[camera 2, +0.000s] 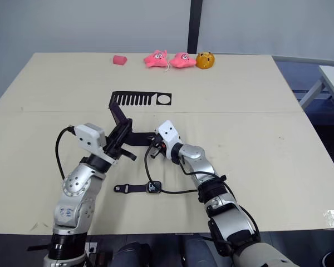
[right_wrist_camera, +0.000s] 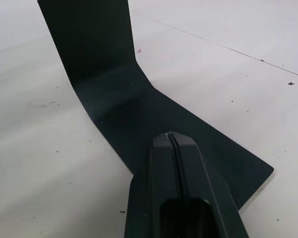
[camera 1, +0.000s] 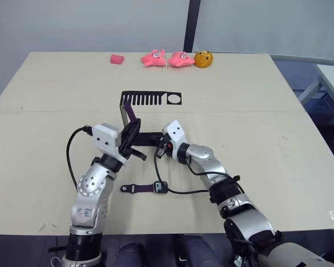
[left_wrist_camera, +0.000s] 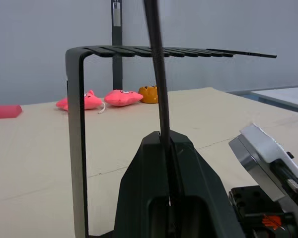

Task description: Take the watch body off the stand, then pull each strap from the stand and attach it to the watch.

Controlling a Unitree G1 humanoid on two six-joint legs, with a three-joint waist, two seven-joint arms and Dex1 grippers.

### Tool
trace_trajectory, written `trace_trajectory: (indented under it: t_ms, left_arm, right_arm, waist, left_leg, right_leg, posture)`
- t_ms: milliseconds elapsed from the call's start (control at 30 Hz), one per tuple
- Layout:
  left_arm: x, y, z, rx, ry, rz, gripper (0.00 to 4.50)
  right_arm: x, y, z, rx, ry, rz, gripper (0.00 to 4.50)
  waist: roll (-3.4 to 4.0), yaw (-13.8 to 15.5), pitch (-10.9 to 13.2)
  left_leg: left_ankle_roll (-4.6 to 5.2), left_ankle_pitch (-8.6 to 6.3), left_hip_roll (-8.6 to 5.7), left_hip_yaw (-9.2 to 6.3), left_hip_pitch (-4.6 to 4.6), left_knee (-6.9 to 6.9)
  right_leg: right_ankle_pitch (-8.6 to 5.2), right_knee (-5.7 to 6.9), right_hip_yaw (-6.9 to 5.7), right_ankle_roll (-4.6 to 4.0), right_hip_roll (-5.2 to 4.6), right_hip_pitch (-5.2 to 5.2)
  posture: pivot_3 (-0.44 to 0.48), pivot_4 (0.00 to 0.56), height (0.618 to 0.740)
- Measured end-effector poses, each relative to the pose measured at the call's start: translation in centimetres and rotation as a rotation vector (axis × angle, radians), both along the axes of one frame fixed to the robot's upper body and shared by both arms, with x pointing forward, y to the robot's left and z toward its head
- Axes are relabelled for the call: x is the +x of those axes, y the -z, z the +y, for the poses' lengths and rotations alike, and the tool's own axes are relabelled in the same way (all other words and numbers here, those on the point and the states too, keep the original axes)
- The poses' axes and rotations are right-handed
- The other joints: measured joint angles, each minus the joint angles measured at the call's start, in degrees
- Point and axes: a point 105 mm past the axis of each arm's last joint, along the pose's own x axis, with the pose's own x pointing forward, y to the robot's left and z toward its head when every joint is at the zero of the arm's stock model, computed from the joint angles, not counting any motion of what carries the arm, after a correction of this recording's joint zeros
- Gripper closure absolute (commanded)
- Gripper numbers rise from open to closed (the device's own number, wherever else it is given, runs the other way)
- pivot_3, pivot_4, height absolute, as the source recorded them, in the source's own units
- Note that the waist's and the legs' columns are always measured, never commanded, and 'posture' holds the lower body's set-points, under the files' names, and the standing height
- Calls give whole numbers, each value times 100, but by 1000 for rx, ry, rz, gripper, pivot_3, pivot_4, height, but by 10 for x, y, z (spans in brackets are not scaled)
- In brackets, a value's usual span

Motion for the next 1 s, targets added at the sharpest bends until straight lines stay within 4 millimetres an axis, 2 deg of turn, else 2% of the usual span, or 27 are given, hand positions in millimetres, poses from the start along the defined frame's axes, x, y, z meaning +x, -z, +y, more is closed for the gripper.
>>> trace_trajectory:
  t_ms: [133,267,400,500,567,667,800,867,900,1000]
  left_arm:
    - [-16,-4,5,16,185,37,4464]
    - [-25,-12,32,83,309,102,4464]
    - [-40,-14,44,124,504,220,4464]
    - [-51,-12,41,146,646,312,4464]
    - [-59,-6,40,163,747,415,4464]
    - [-66,-2,27,169,890,503,4500]
    - [-71,2,5,187,1038,594,4500]
    - [-68,2,-5,176,1086,618,4500]
    - [-68,1,-11,172,1110,622,4500]
    - [-66,0,-24,156,1155,640,4500]
  right_arm:
    - [-2,-2,-7,8,-1,5,4500]
    - [-17,-8,-28,68,-31,5,4500]
    - [-57,-43,-57,188,-113,-69,4500]
    - [-85,-55,-76,225,-154,-48,4500]
    - [-106,-53,-89,274,-172,53,4500]
    - [-129,-56,-97,411,-189,202,3576]
    - [-152,-72,-95,601,-244,358,1627]
    - [-157,-76,-91,650,-249,409,519]
    - [-159,-77,-90,669,-245,430,111]
    - [-159,-79,-86,711,-226,468,44]
  waist:
    - [1,-3,1]
    - [8,0,6]
    - [10,16,8]
    - [9,18,7]
    - [9,20,7]
    - [9,12,8]
    - [10,8,8]
    - [10,18,8]
    - [8,19,9]
    - [8,15,9]
  left_leg:
    - [-2,1,0,-4,-4,-1]
    - [-2,0,-1,-8,-11,-4]
    - [-3,-3,-2,-17,-17,-7]
    - [-3,-3,-2,-20,-14,-9]
    - [-5,-2,-3,-23,-11,-11]
    - [-5,-1,-3,-23,-9,-12]
    - [-5,-1,-3,-24,-10,-16]
    - [-5,0,-5,-26,-12,-17]
    - [-4,0,-5,-26,-14,-15]
    - [-3,0,-6,-27,-16,-15]
  right_leg:
    - [-1,0,-3,-1,1,-3]
    - [-1,-8,-6,-2,-2,-5]
    - [-1,-18,-13,-1,-4,-3]
    - [-2,-20,-14,-1,-3,1]
    - [-3,-19,-14,-4,-3,2]
    - [-4,-17,-11,-5,-1,1]
    - [-5,-20,-8,-7,3,0]
    - [-5,-21,-8,-7,2,0]
    - [-4,-24,-8,-6,2,0]
    - [-3,-27,-6,-4,2,0]
  posture:
    - [0,150,740]
    - [0,150,740]
    - [0,150,740]
    - [0,150,740]
    - [0,150,740]
    - [0,150,740]
    - [0,150,740]
    - [0,150,740]
    - [0,150,740]
    - [0,150,740]
